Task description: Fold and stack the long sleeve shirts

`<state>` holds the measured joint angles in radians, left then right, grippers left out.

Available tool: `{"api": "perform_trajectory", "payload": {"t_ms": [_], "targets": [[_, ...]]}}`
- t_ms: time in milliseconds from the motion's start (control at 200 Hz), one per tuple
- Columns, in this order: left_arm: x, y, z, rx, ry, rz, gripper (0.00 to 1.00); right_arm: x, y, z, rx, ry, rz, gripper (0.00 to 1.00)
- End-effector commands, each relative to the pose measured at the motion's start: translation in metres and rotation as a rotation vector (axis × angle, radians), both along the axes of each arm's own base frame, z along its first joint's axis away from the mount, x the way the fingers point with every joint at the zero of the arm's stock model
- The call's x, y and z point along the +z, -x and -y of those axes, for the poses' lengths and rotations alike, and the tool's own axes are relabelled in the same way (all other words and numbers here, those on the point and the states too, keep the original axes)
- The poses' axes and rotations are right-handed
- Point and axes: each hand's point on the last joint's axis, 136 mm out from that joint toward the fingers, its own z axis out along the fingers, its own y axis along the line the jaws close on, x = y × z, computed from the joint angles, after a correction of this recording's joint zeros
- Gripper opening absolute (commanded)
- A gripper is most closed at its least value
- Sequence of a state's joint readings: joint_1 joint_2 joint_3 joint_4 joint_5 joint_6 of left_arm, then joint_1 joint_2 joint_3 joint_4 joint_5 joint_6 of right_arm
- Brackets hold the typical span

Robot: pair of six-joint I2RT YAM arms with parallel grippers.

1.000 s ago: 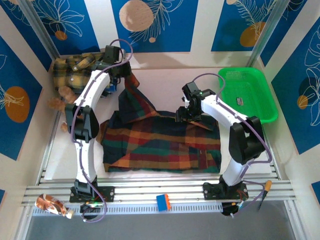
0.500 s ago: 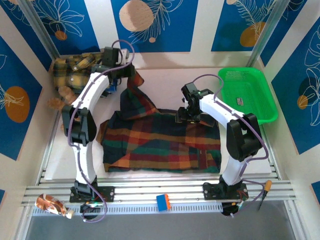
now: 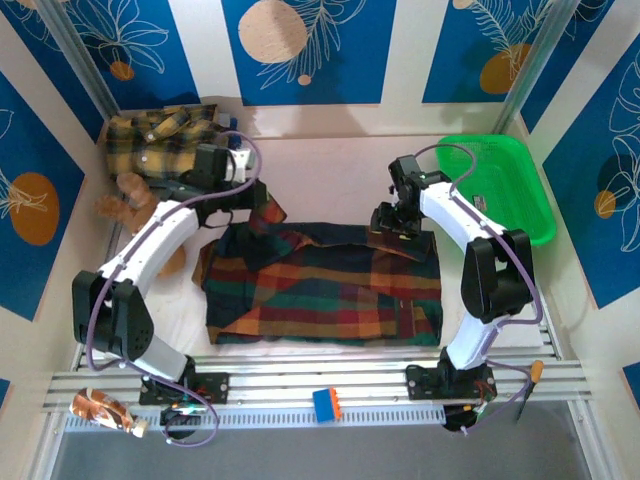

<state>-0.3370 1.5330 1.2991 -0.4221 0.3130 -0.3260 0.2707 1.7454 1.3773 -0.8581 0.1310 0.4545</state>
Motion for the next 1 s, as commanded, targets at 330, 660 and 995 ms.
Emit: {"api": "perform_trajectory", "payload": {"t_ms": [330,660,995], "targets": [[-0.042,0.212,0.128,-0.528,0.053,-0.141,0.68,0.025,0.011,0.01,-0.083,-0.134,0.028,0.64],[-0.021,0.144,0.023,-0.003,0.038,-0.114,1.0,0.019,0.056,-0.054,0.108,-0.245,0.004,0.64],[-0.095,0.044,0.007,0.098,-0.077,-0.405,0.85,-0.028,0.094,-0.083,0.028,-0.016,-0.202,0.64]]}}
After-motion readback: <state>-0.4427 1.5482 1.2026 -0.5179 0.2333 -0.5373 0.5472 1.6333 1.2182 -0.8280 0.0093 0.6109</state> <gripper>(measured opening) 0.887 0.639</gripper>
